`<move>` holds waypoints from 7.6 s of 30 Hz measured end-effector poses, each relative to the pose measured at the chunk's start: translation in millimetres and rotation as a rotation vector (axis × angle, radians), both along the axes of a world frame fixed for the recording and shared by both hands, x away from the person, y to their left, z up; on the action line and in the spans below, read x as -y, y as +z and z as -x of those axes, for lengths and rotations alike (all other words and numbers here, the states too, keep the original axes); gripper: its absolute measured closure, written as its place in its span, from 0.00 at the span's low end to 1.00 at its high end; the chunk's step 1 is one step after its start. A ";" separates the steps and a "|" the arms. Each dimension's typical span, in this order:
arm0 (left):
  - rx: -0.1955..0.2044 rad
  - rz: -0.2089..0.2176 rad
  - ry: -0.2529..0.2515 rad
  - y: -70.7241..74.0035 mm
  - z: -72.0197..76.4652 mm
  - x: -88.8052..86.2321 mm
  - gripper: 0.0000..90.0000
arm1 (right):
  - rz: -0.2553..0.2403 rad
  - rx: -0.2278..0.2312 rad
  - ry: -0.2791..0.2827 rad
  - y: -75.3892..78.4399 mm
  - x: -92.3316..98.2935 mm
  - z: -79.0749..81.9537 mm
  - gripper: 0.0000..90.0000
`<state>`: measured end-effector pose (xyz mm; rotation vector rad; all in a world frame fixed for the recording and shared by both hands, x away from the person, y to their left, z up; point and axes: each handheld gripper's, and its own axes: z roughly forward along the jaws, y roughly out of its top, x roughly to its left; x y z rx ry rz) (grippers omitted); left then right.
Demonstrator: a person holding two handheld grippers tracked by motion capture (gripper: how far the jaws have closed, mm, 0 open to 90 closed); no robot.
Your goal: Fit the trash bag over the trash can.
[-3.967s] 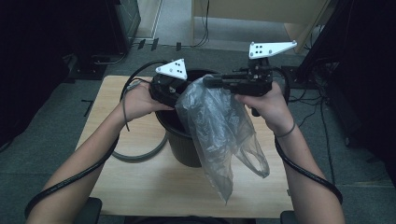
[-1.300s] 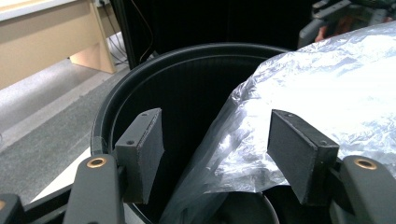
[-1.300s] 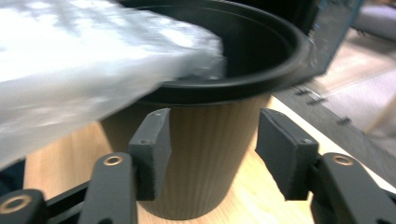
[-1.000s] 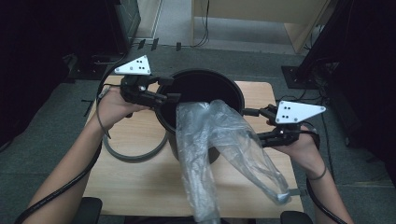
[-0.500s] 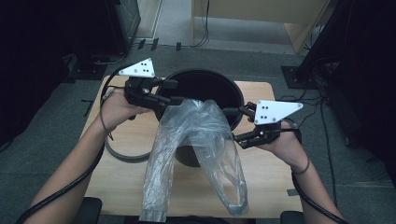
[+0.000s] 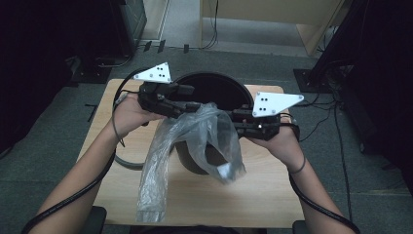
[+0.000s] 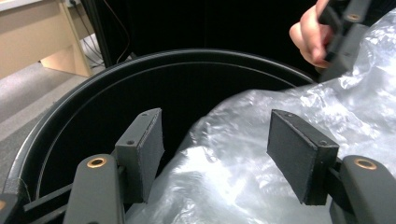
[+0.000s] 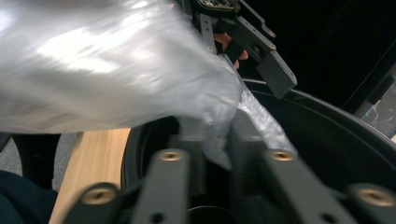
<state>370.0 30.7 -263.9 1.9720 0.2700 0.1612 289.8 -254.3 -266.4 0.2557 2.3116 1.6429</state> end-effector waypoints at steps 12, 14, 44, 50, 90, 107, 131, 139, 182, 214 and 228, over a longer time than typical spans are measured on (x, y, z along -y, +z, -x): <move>0.020 0.029 0.067 9.9 -9.4 -18.5 0.39 | -0.052 -0.085 -0.151 21.5 5.5 -20.5 1.00; 0.027 0.039 0.083 12.0 -10.7 -23.2 0.39 | -0.071 -0.099 -0.184 25.2 11.1 -25.8 1.00; 0.040 0.096 0.079 12.3 -7.2 -21.6 0.37 | -0.144 -0.233 -0.443 32.1 39.3 -74.2 1.00; 0.060 0.070 0.080 10.1 -1.8 -23.7 0.37 | -0.146 -0.232 -0.468 32.2 43.4 -76.8 1.00; -0.020 0.060 0.309 29.7 -35.4 -35.2 0.99 | -0.186 -0.294 -0.481 20.6 59.2 -75.3 1.00; -0.050 0.062 0.343 25.9 -36.0 -71.3 0.99 | -0.198 -0.314 -0.568 14.5 102.9 -68.5 1.00; -0.102 0.065 0.334 8.7 -26.6 -106.7 0.99 | -0.165 -0.344 -0.643 7.2 151.2 -54.4 1.00; -0.050 0.094 0.246 6.1 -22.3 -99.8 0.68 | -0.186 -0.348 -0.551 5.6 148.7 -52.1 0.88; -0.014 0.070 0.210 36.2 -28.4 -68.3 0.63 | -0.091 -0.190 -0.363 13.4 134.5 -32.0 0.42; -0.057 -0.074 0.252 25.5 -64.3 -38.0 0.56 | -0.056 -0.192 -0.366 47.9 80.2 -60.5 0.48; -0.069 -0.119 0.335 22.8 -71.7 -47.3 0.94 | 0.070 -0.310 -0.456 24.9 77.3 -89.7 0.97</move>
